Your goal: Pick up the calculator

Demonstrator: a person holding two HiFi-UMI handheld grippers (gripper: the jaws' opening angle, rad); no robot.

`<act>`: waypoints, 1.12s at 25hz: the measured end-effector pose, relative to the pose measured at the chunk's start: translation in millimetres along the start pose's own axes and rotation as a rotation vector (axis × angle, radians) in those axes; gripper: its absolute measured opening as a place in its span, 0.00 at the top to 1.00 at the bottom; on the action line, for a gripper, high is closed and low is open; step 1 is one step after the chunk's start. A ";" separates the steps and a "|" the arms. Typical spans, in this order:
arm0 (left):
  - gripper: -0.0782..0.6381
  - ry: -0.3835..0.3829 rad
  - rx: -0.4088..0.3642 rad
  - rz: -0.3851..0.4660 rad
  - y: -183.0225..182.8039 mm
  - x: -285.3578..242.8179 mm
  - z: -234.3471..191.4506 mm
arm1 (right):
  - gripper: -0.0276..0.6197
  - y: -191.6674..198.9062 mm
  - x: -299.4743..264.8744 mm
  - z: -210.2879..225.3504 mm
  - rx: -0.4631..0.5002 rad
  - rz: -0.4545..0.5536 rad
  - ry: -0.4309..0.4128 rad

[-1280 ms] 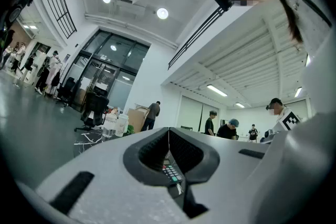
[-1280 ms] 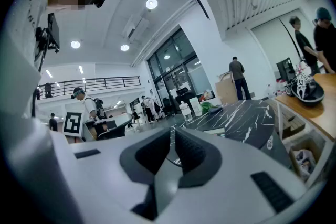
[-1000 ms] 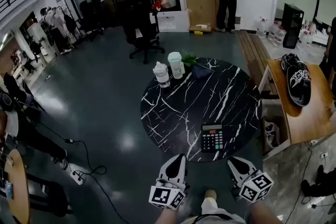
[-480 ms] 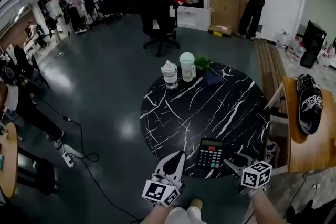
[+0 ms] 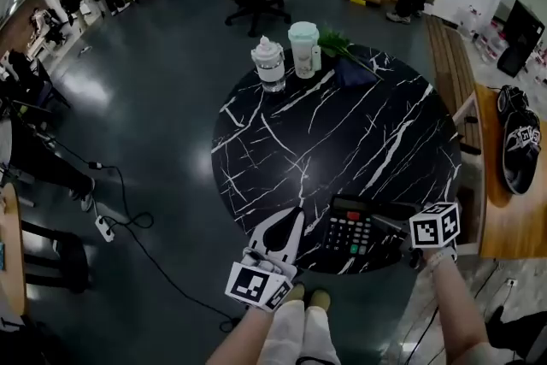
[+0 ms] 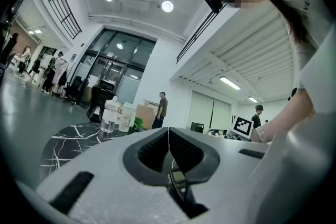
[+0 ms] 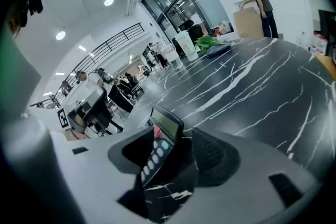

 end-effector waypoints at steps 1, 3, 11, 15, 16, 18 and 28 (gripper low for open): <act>0.88 -0.001 0.002 0.003 2.1 -2.7 -3.3 | 0.64 -3.0 -3.4 3.9 -0.005 -0.008 -0.002; 0.88 0.000 0.002 0.009 5.0 -6.8 -8.8 | 0.64 -8.3 -10.8 9.3 -0.026 -0.017 -0.021; 0.88 -0.005 0.027 -0.012 21.0 5.8 -12.5 | 0.64 -12.3 -40.2 18.7 -0.049 -0.179 -0.147; 0.88 -0.014 0.034 -0.022 25.6 15.8 -14.6 | 0.65 -13.8 -46.2 21.2 -0.143 -0.196 -0.236; 0.88 -0.018 0.037 -0.022 25.9 17.5 -15.2 | 0.70 -13.8 -46.7 21.3 -0.140 -0.204 -0.245; 0.88 -0.023 0.041 -0.023 25.8 21.2 -16.0 | 0.77 -13.1 -46.6 23.4 -0.107 -0.213 -0.249; 0.88 -0.064 0.057 -0.035 16.4 43.2 -17.8 | 0.87 -1.4 -31.9 1.6 -0.241 -0.028 -0.347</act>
Point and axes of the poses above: the fingertips, and each gripper's own axes: x backward along the fingers, z to its right, y out of its underside, the point moved 9 cm from there along x, backward along the fingers, and after that the axes turned 5 degrees about x, right-handed, at the moved point
